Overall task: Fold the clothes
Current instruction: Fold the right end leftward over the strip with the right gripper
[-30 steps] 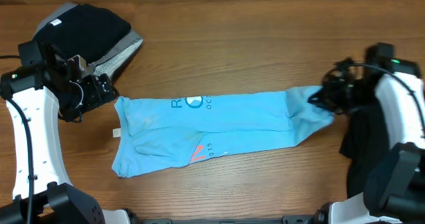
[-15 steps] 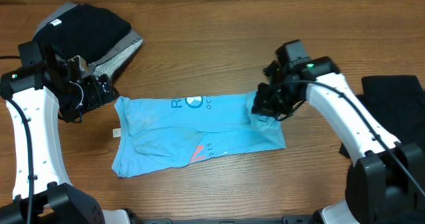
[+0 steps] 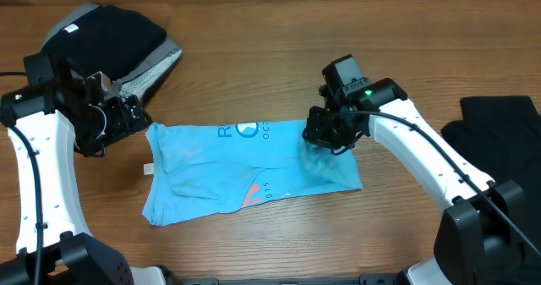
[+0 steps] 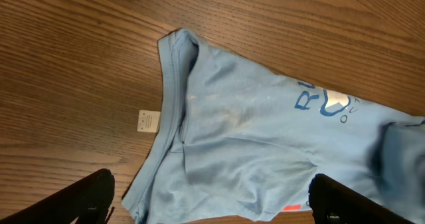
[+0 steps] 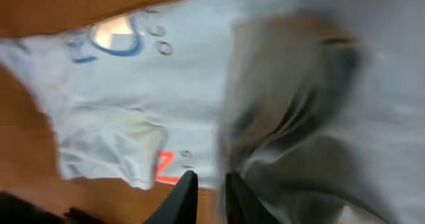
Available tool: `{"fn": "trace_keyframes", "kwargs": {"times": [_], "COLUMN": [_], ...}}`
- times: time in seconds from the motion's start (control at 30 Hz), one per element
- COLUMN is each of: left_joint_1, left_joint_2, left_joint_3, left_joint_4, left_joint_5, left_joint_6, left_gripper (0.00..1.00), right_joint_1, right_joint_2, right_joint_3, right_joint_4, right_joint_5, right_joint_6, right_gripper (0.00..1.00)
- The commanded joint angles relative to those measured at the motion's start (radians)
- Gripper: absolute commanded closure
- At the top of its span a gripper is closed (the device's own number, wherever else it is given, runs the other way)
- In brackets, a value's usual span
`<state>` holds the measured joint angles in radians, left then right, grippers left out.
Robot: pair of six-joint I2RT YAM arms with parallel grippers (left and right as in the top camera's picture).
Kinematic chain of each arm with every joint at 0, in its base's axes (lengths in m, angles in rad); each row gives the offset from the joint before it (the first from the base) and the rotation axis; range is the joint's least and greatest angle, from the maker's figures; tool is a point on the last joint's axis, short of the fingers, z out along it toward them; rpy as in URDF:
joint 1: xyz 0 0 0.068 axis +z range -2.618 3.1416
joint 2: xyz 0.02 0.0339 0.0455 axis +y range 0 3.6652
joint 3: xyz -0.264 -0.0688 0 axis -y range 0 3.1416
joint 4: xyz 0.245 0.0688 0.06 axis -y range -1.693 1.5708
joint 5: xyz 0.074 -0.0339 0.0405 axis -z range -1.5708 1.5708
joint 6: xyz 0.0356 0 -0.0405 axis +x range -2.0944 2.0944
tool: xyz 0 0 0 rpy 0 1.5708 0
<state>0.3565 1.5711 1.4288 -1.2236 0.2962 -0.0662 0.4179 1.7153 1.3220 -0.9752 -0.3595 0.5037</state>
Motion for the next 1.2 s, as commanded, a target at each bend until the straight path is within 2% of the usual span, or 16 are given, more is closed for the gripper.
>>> {"fn": "trace_keyframes", "kwargs": {"times": [0.0,0.07,0.2,0.3,0.37,0.43,0.53,0.63,0.7,0.77,1.0,1.17], "left_joint_1": [0.009,0.009,0.009,0.009,0.009,0.009,0.009,0.009,0.009,0.009,0.009,0.009], "left_joint_2": [-0.006,-0.006,-0.006,-0.006,-0.006,-0.006,-0.006,-0.006,-0.006,-0.006,-0.006,-0.006], "left_joint_3": [0.012,0.012,0.012,0.013,0.012,0.013,0.012,0.012,0.013,0.012,0.012,0.012], "left_joint_4": [-0.001,-0.002,-0.008,-0.013,-0.013,-0.012,-0.006,-0.003,0.0,0.001,0.001,0.001], "left_joint_5": [0.009,0.008,0.008,0.008,0.008,0.008,0.008,0.008,0.008,0.008,0.008,0.008], "left_joint_6": [0.03,0.03,0.034,0.038,0.037,0.037,0.037,0.037,0.038,0.042,0.045,0.044], "left_gripper": [0.04,0.04,0.04,0.04,0.04,0.04,0.04,0.04,0.03,0.03,0.03,0.03], "right_joint_1": [0.002,0.0,-0.023,-0.057,-0.073,-0.082,-0.083,-0.08,-0.074,-0.065,-0.047,-0.029], "right_joint_2": [0.004,0.004,0.004,0.004,0.004,0.004,0.004,0.005,0.005,0.005,0.008,0.035], "right_joint_3": [0.019,0.019,0.019,0.019,0.016,-0.002,-0.064,-0.15,-0.198,-0.233,-0.288,-0.289], "right_joint_4": [0.047,0.068,0.048,-0.01,-0.043,-0.055,-0.028,0.037,0.106,0.164,0.263,0.267], "right_joint_5": [-0.146,-0.183,-0.107,0.015,0.076,0.127,0.135,0.081,-0.03,-0.097,-0.098,-0.099], "right_joint_6": [-0.022,-0.034,-0.066,-0.064,-0.062,-0.056,-0.014,0.022,-0.068,-0.117,-0.107,-0.079], "right_gripper": [0.82,0.82,0.8,0.7,0.67,0.68,0.8,0.81,0.61,0.5,0.43,0.43]}}
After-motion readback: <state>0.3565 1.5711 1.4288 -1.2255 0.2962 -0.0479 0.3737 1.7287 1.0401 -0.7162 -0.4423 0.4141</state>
